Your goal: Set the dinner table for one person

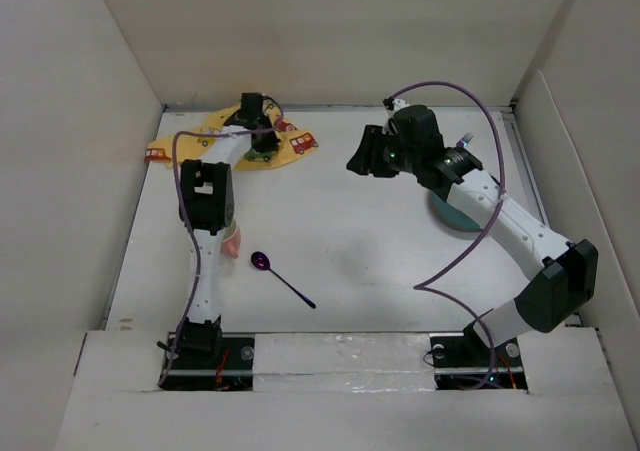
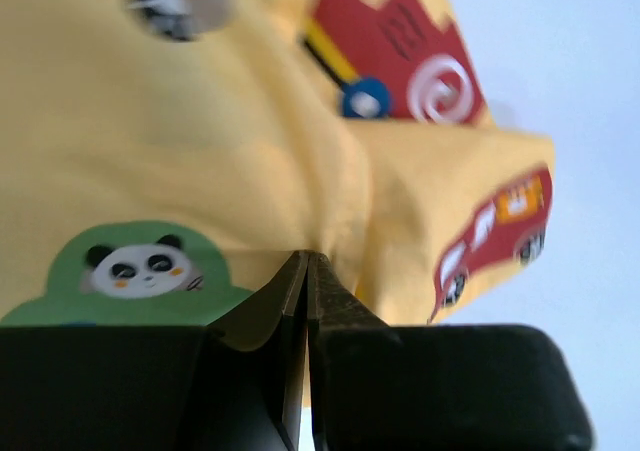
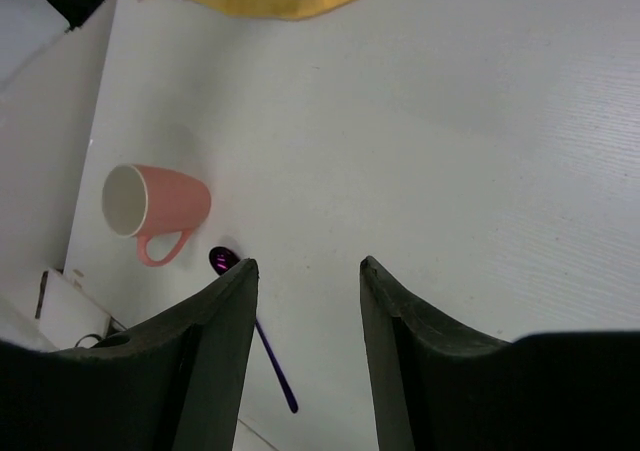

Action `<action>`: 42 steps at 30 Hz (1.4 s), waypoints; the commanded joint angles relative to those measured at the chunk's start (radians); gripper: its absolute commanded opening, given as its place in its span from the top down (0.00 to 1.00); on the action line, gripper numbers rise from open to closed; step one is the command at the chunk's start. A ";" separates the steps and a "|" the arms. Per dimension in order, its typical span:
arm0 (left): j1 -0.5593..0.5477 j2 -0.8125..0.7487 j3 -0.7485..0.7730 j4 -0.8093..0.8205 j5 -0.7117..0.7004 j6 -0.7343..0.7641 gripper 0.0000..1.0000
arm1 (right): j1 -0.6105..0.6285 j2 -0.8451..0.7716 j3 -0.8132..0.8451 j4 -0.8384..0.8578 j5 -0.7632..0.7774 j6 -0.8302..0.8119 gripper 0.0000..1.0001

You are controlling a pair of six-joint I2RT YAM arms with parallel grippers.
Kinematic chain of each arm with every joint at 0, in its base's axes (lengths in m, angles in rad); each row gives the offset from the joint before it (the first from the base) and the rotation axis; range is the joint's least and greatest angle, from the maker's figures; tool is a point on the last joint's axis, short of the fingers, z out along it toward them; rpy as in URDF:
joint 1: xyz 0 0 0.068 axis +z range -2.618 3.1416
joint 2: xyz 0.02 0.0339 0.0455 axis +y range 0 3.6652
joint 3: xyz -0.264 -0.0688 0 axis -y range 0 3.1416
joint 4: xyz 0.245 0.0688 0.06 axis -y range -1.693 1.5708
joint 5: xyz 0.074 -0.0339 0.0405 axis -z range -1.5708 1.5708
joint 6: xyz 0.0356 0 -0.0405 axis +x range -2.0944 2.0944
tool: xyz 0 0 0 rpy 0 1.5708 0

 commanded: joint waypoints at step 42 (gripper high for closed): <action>0.234 -0.650 -0.805 0.145 0.008 -0.156 0.38 | -0.286 0.663 0.273 -0.211 0.291 0.225 0.54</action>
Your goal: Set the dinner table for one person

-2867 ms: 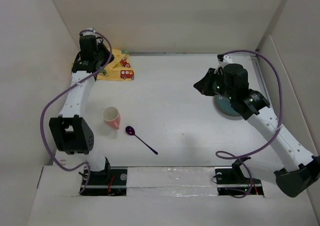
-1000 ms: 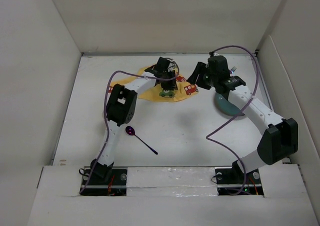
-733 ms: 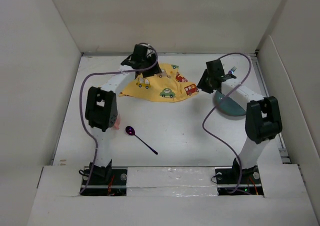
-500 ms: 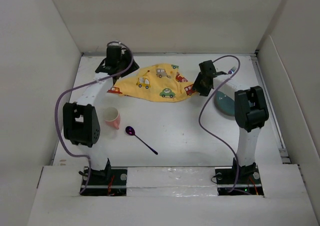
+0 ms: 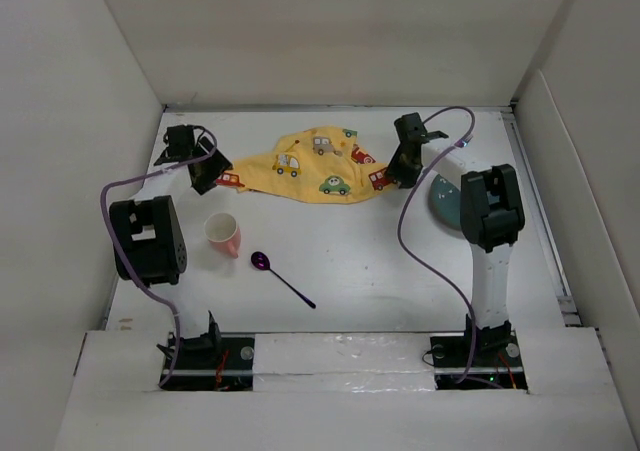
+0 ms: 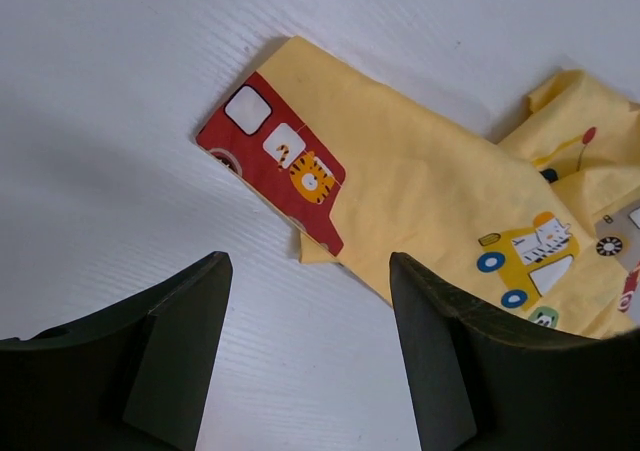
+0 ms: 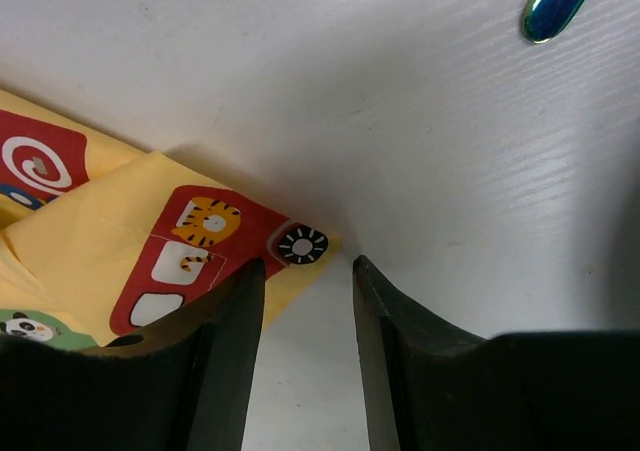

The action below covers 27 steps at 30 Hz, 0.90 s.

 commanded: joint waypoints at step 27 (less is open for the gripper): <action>0.005 0.296 0.160 -0.009 -0.096 0.019 0.64 | 0.004 -0.031 -0.016 0.081 -0.088 -0.024 1.00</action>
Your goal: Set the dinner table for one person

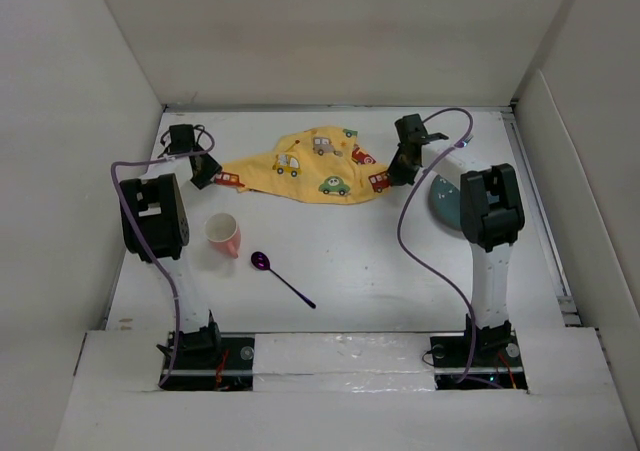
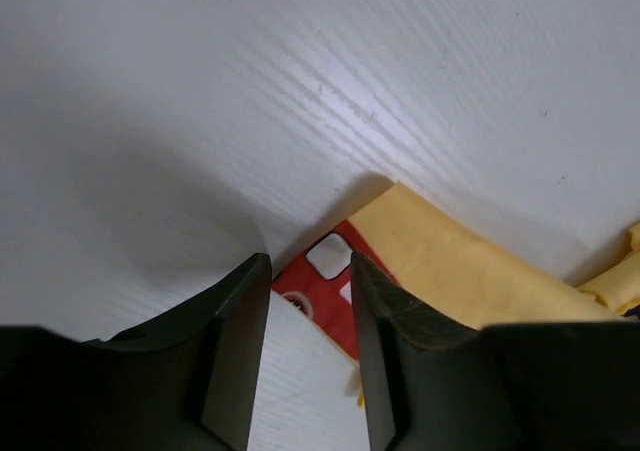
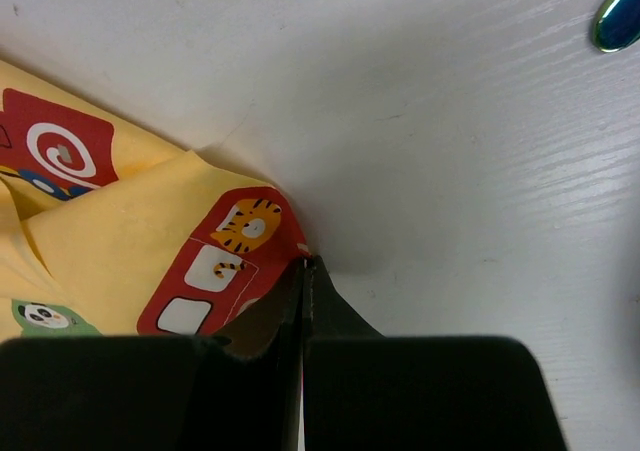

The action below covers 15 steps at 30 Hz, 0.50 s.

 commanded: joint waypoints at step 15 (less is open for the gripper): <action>-0.033 -0.022 0.038 -0.035 0.053 0.058 1.00 | 0.009 -0.112 0.085 0.070 -0.093 -0.017 1.00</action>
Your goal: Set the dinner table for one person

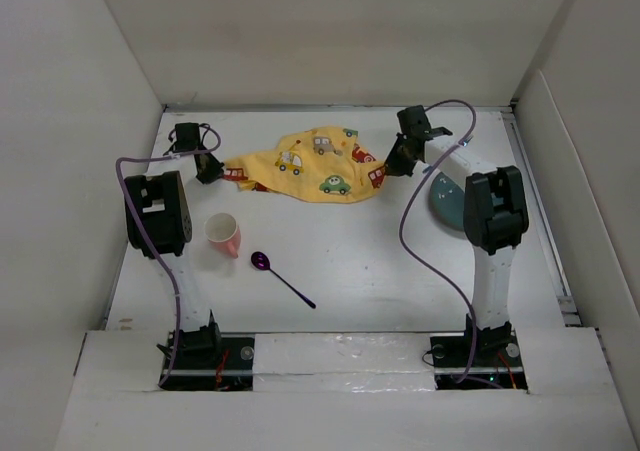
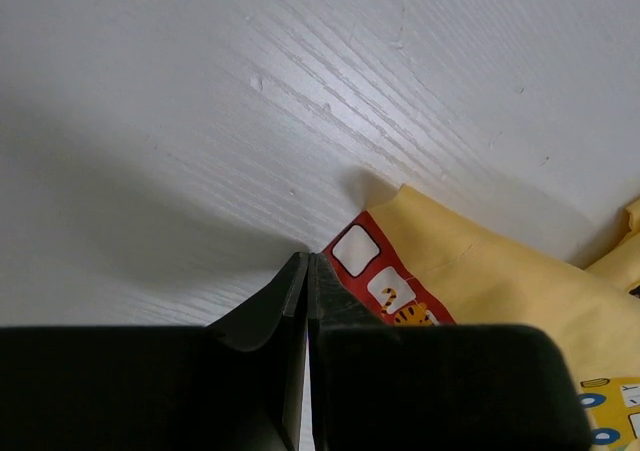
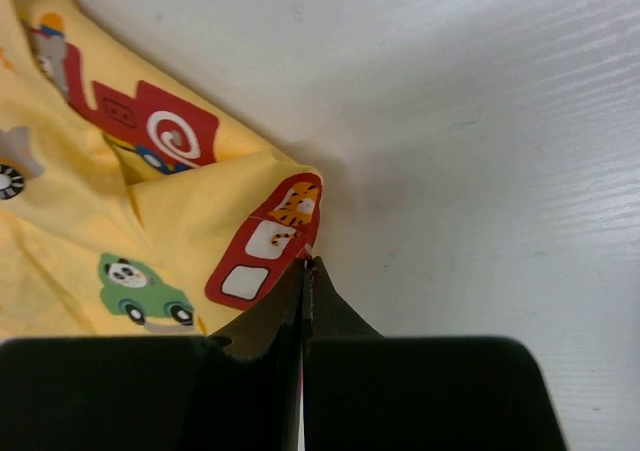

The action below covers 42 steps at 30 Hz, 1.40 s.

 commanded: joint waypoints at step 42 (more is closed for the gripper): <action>-0.091 -0.088 0.013 -0.119 -0.257 0.128 1.00 | -0.010 -0.176 -0.021 0.102 -0.138 -0.048 1.00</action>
